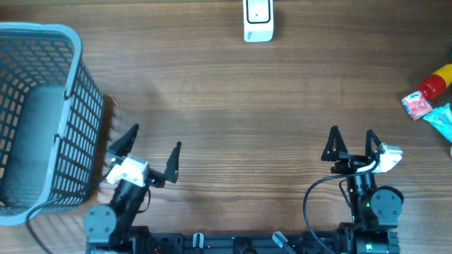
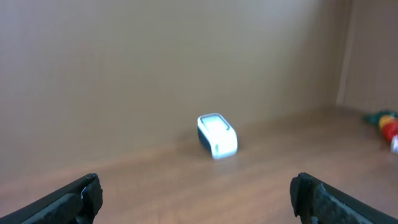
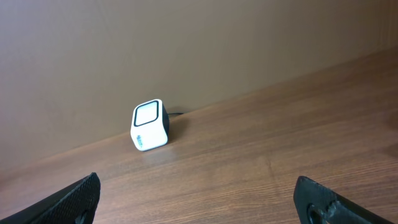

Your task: Scan the item barcode

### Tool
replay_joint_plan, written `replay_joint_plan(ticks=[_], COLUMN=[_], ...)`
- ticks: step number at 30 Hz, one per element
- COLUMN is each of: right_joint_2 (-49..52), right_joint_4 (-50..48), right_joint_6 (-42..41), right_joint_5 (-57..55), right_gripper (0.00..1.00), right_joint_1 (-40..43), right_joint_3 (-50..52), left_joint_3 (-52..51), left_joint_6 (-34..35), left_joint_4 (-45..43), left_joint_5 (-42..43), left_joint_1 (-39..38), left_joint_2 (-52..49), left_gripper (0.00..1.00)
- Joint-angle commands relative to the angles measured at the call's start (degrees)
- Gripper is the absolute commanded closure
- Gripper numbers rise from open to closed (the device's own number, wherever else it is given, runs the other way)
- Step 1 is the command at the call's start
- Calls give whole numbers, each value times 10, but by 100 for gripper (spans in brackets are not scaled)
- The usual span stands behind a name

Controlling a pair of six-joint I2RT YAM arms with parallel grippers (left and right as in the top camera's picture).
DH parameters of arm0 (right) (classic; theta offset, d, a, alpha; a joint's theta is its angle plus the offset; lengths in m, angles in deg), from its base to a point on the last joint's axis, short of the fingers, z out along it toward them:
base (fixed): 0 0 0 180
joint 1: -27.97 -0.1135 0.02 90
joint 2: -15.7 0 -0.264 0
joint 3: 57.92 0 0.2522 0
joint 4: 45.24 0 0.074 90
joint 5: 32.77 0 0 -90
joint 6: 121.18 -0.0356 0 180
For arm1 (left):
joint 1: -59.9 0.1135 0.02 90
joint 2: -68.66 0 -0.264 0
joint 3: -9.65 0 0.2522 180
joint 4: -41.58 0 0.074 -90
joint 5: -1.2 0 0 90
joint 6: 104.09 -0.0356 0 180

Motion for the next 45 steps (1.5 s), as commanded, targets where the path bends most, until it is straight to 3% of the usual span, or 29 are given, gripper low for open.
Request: replay_joint_plan(ticks=[1, 7, 10, 36, 42, 45], right_joint_2=[-6, -6, -6, -6, -5, -5], right_joint_4=[-1, -1, -1, -1, -2, -2], right_joint_6=[10, 10, 10, 11, 102, 102], right_joint_5=[-6, -6, -6, -6, 2, 5], right_gripper=[0, 0, 0, 0, 0, 0], right_joint_1=[-3, -3, -3, -3, -3, -3], right_joint_3=[1, 1, 1, 1, 1, 1], left_joint_3=[-52, -61, -62, -62, -62, -62], left_joint_6=[-20, -6, 47, 32, 32, 32], left_joint_4=[-9, 62, 65, 64, 64, 64], left_joint_5=[-51, -135, -164, -166, -166, -166], left_joint_1=[-3, -5, -5, -6, -6, -6], left_joint_2=[9, 9, 9, 9, 9, 9], left_gripper=[0, 0, 0, 0, 0, 0])
